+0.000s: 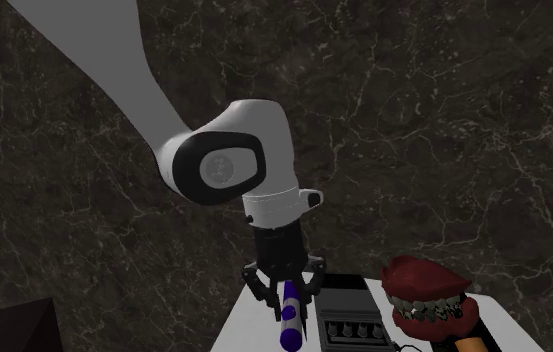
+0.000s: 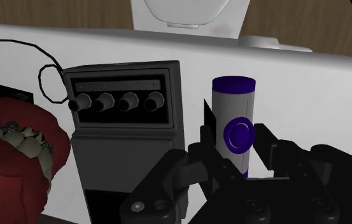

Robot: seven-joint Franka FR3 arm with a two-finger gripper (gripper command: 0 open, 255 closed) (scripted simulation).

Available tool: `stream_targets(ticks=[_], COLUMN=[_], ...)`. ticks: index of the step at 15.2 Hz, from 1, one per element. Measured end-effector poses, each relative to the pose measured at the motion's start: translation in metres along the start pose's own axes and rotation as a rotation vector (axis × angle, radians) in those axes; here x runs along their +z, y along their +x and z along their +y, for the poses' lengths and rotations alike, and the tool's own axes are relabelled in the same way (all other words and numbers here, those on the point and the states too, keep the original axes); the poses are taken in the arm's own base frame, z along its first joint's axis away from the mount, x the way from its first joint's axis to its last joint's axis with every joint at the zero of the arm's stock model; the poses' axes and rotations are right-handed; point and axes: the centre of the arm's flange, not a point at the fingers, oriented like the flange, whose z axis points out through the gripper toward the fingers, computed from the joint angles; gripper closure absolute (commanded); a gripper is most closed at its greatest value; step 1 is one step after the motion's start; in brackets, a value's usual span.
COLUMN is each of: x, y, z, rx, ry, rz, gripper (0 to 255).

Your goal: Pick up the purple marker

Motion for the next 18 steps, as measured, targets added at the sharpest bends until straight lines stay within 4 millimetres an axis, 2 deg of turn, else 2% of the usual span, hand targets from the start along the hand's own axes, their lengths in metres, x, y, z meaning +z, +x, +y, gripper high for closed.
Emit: stream_targets(ticks=[9, 18], x=[-0.005, -0.052], y=[0.0, 0.0], z=[0.001, 0.009], rx=[0.0, 0.0], ry=[0.0, 0.0], rz=[0.0, 0.0], gripper=[255, 255])
